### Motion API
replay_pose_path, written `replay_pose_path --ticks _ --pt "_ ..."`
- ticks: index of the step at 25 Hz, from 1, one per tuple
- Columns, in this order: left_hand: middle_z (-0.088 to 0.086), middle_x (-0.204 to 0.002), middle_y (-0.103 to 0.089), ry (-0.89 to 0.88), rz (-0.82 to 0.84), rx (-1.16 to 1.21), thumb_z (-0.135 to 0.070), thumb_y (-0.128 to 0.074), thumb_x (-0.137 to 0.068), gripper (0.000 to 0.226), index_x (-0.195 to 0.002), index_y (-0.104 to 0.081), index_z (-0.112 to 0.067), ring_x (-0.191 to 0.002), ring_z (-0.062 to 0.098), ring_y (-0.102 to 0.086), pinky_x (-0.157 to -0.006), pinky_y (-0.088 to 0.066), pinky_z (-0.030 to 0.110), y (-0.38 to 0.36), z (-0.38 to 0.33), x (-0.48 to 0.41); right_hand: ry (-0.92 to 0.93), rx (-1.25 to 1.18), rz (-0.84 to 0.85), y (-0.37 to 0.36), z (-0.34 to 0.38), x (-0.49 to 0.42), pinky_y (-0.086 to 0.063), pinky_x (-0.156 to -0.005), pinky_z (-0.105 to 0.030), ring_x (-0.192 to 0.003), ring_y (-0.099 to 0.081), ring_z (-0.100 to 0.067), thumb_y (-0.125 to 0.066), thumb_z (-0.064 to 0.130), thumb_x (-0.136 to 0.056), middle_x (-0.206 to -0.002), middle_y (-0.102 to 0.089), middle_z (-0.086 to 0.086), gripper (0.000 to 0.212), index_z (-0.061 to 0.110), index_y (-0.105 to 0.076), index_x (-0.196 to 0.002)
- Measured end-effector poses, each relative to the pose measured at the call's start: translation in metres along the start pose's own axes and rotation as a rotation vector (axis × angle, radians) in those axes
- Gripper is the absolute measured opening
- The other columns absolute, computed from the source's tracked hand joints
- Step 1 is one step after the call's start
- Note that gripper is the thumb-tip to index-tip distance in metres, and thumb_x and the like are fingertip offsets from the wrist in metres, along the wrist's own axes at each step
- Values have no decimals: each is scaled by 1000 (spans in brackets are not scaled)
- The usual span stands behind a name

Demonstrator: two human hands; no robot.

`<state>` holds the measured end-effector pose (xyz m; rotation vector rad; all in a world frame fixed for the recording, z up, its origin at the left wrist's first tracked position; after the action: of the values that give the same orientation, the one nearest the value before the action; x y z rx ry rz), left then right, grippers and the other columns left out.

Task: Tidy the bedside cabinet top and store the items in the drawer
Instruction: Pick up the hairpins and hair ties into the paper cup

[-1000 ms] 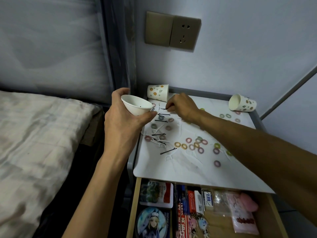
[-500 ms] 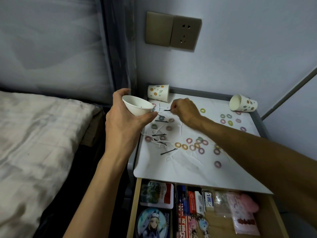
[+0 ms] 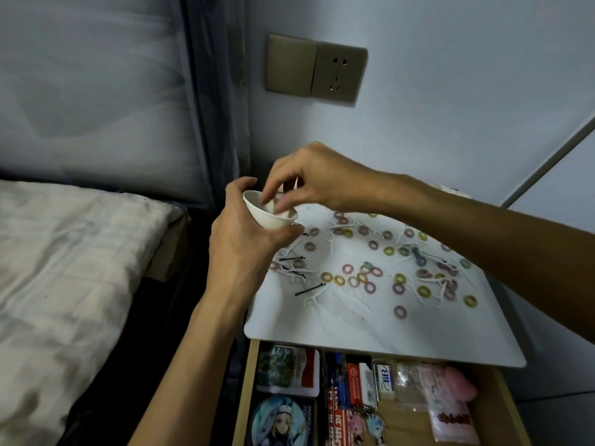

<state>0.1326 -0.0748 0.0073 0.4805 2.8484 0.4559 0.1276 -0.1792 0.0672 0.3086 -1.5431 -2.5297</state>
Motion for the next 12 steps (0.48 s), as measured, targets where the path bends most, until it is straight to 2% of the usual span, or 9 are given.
replay_pose_path --ticks 2,3,5,8,10,12 --pt "-9 -108 -61 -1 -39 -12 -32 -89 -61 85 -134 -45 -27 -98 11 -60 -77 -47 23 8 2 -2 -132 -168 -199 11 -39 -1 -45 -65 -10 -63 -60 4 -73 13 -84 -79 -70 10 9 13 -76 -92" --pt "-8 -107 -61 -4 -62 -22 -33 -89 -61 84 -132 -45 -27 -99 14 -60 -80 -48 27 13 3 -3 -229 -203 -245 5 -65 0 -46 -62 -11 -59 -60 1 -73 12 -84 -78 -71 5 8 11 -76 -91" --pt "-7 -105 -61 -2 -106 -31 -35 -89 -61 82 -131 -47 -26 -100 16 -60 -83 -50 31 22 6 -5 -400 -104 -170 -32 -112 -1 -49 -63 -16 -59 -60 -2 -73 11 -83 -80 -72 -2 8 10 -76 -91" --pt "-6 -109 -61 21 -128 -3 -36 -88 -63 82 -132 -46 -28 -100 15 -59 -77 -48 24 29 11 -6 -557 33 -103 -82 -160 -2 -56 -78 -33 -76 -67 -13 -74 16 -81 -85 -73 -2 6 16 -76 -87" --pt "-5 -111 -60 27 -130 17 -37 -89 -62 83 -133 -45 -29 -100 14 -59 -78 -49 24 31 12 -5 -594 14 -161 -92 -170 -7 -55 -76 -33 -78 -66 -17 -74 21 -81 -84 -70 -1 6 18 -75 -87" --pt "-6 -112 -60 22 -131 14 -39 -88 -61 84 -133 -45 -28 -102 14 -58 -81 -49 26 33 12 -6 -590 12 -193 -96 -171 -13 -48 -69 -27 -78 -62 -14 -73 23 -82 -83 -64 4 7 19 -72 -88"
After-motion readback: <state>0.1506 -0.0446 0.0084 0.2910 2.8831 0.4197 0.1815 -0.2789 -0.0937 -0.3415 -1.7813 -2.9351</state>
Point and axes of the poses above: each hand's wrist, its own x-axis away from the middle knuckle, its own y-axis out of the back of the hand, z = x × y, the point moved 10 cm from there along -x, towards the middle knuckle
